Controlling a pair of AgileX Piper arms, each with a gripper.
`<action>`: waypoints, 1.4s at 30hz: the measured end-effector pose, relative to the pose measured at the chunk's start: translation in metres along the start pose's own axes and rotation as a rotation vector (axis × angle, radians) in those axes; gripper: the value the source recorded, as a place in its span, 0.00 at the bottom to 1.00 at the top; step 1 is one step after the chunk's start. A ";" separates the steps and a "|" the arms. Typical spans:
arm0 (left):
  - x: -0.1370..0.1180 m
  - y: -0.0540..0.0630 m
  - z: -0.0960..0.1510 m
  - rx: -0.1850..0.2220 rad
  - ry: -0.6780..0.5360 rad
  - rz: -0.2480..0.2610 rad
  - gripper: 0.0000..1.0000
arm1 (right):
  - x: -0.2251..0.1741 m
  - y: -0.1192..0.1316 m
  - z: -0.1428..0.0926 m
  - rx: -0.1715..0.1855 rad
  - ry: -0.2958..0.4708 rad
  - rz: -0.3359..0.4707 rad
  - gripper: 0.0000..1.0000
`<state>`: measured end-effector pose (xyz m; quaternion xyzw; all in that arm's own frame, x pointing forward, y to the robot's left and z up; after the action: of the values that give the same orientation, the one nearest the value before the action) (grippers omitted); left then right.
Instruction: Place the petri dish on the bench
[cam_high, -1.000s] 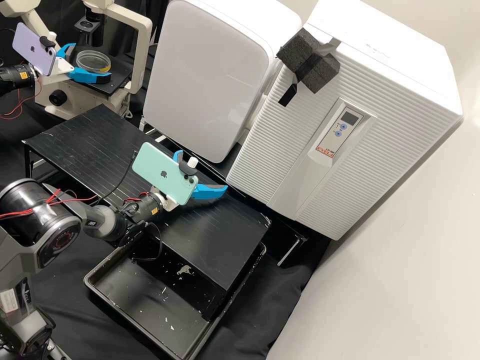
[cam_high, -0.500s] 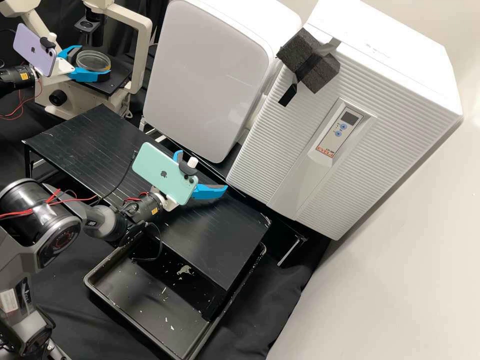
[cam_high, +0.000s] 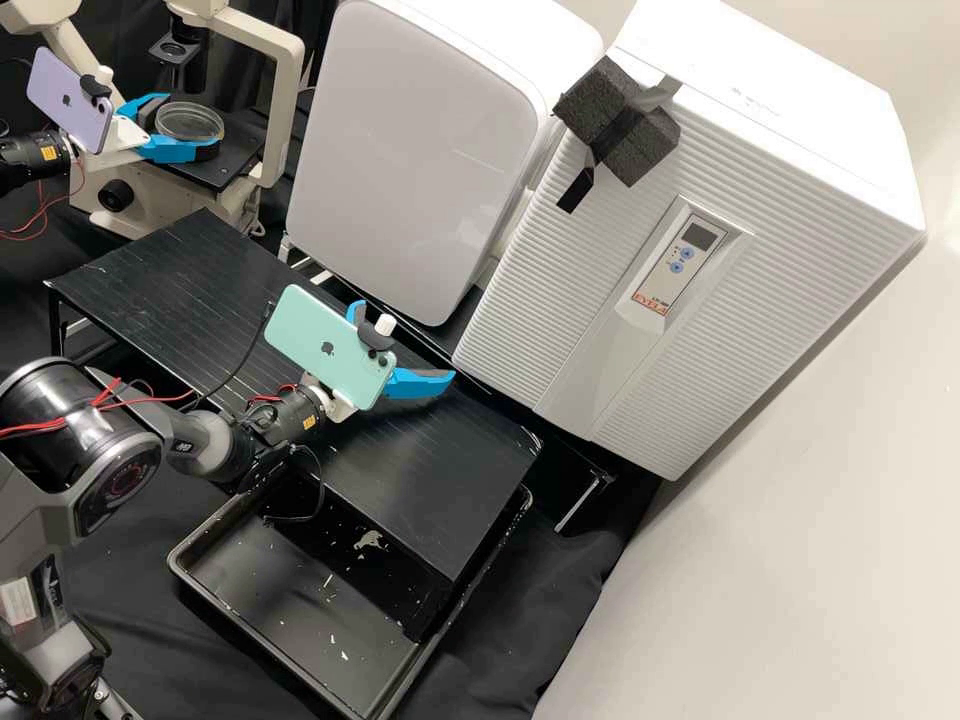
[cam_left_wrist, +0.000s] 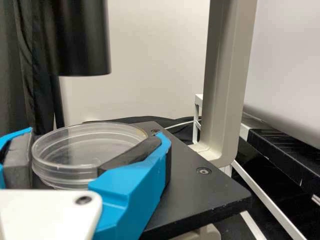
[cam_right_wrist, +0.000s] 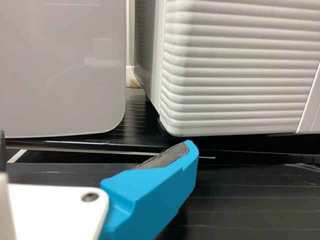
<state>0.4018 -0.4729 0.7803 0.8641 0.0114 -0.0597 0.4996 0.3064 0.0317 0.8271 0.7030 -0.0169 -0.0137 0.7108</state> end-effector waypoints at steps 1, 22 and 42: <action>0.000 0.000 0.000 -0.001 0.000 0.000 0.00 | 0.000 0.000 0.000 0.000 0.000 0.000 1.00; -0.033 0.006 -0.009 -0.026 -0.040 -0.019 0.00 | 0.000 0.000 0.000 0.000 0.000 0.000 1.00; -0.070 0.035 -0.010 -0.071 -0.032 -0.001 0.00 | 0.000 0.000 0.000 0.000 0.000 0.000 1.00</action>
<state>0.3359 -0.4792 0.8233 0.8447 0.0058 -0.0733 0.5302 0.3064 0.0317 0.8271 0.7030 -0.0169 -0.0137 0.7108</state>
